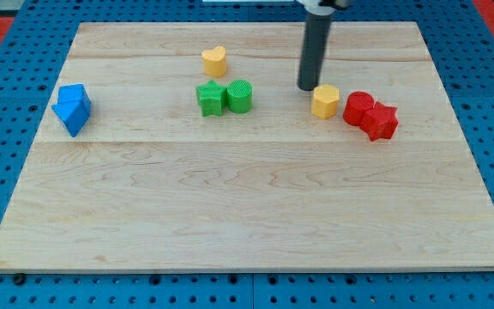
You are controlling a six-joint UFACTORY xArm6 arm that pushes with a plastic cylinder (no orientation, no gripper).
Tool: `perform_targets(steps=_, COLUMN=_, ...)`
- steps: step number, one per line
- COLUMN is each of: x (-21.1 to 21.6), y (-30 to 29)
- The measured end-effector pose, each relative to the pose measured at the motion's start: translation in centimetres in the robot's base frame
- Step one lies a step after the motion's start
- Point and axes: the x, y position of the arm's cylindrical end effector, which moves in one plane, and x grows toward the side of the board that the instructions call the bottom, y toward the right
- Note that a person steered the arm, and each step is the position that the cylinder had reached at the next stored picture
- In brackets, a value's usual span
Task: Push the yellow heart into the green circle
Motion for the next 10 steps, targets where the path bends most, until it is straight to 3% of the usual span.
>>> perform_targets(steps=1, x=2.3, y=2.6)
perform_targets(steps=3, x=-6.2, y=-7.0)
perform_targets(steps=5, x=-10.1, y=-11.8)
perform_targets(steps=6, x=-9.7, y=-14.4)
perform_targets(steps=9, x=-5.7, y=-14.8)
perform_targets(steps=10, x=-3.5, y=-9.4)
